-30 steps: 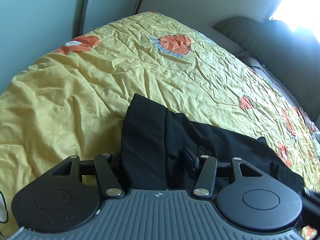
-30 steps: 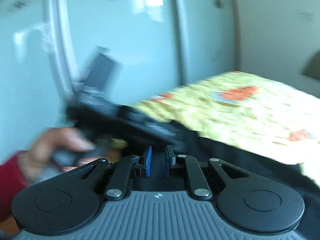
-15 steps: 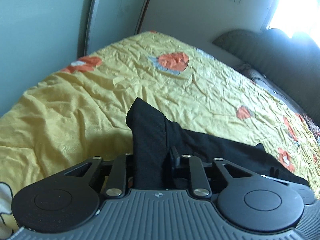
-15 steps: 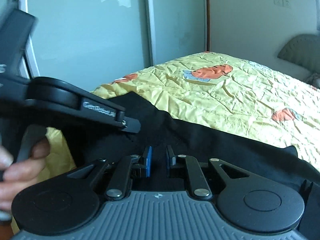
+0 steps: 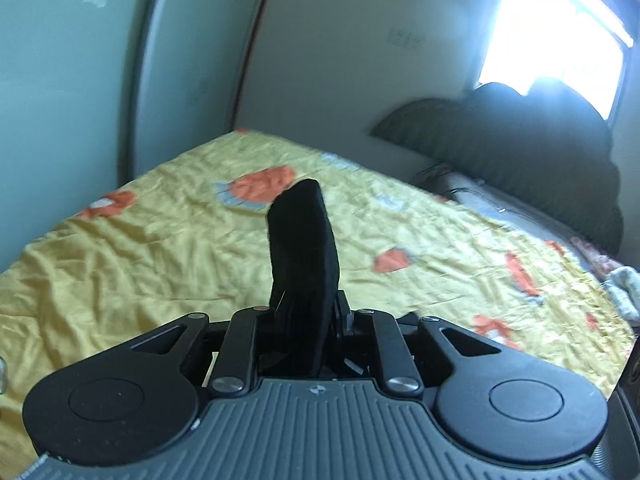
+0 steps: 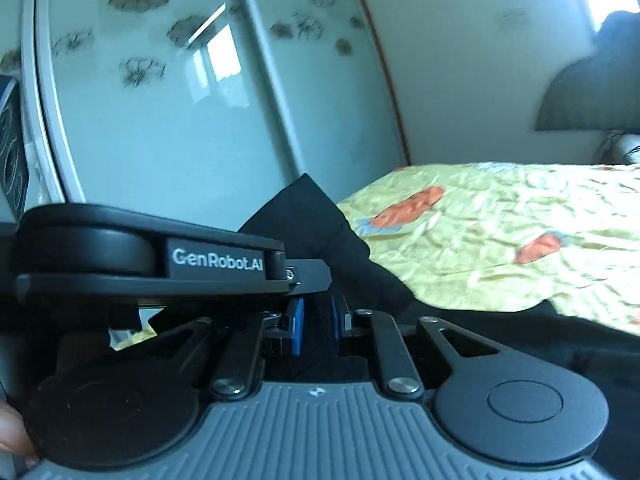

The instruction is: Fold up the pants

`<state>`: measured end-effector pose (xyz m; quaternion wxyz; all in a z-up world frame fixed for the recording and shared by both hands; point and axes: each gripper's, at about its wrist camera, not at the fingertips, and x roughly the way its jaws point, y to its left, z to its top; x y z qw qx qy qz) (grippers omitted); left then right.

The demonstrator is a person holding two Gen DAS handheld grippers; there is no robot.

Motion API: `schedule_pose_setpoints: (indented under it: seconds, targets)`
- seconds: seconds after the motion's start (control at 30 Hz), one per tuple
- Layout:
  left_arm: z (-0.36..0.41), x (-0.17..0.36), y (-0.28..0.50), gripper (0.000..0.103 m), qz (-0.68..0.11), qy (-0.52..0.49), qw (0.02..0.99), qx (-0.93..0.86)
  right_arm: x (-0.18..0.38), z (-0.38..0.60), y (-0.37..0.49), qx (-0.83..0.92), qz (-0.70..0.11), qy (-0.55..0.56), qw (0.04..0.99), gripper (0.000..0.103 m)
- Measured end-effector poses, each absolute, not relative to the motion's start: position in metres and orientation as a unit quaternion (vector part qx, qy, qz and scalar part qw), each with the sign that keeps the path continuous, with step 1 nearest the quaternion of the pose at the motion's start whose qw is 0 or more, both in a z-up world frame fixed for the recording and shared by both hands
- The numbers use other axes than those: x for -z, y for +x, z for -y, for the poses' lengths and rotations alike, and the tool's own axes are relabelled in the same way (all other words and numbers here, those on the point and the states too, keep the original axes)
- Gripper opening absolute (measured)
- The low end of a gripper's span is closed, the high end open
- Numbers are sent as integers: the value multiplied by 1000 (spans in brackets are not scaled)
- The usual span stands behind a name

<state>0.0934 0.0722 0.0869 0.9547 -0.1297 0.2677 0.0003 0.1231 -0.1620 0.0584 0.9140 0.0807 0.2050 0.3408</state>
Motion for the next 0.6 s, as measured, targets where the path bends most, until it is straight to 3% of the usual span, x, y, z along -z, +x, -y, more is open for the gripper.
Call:
schedule_pose_setpoints:
  seconds: [0.6]
  targets:
    - [67,-114,71,17,-209,-42,974,73,-59,283,109,-282,-141,202,927,14]
